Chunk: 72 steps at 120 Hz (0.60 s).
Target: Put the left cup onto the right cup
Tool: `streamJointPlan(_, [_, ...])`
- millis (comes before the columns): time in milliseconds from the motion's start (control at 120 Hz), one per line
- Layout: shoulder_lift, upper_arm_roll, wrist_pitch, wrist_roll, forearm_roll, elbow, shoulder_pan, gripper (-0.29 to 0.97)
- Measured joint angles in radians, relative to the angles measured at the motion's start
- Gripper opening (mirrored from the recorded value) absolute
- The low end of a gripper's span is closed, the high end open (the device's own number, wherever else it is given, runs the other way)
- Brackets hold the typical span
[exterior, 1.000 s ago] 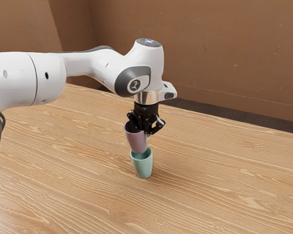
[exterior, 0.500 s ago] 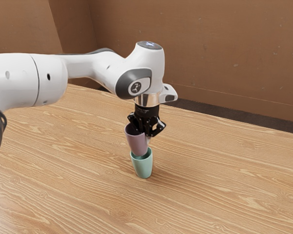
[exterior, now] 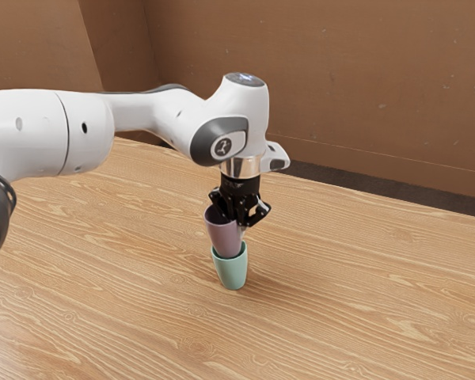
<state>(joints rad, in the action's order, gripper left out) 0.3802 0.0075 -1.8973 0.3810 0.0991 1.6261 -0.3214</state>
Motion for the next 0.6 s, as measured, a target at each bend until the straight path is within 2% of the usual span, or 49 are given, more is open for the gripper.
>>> streamJointPlan(600, [0.026,0.000,-0.004,0.004,-0.002,-0.002,-0.002,-0.09])
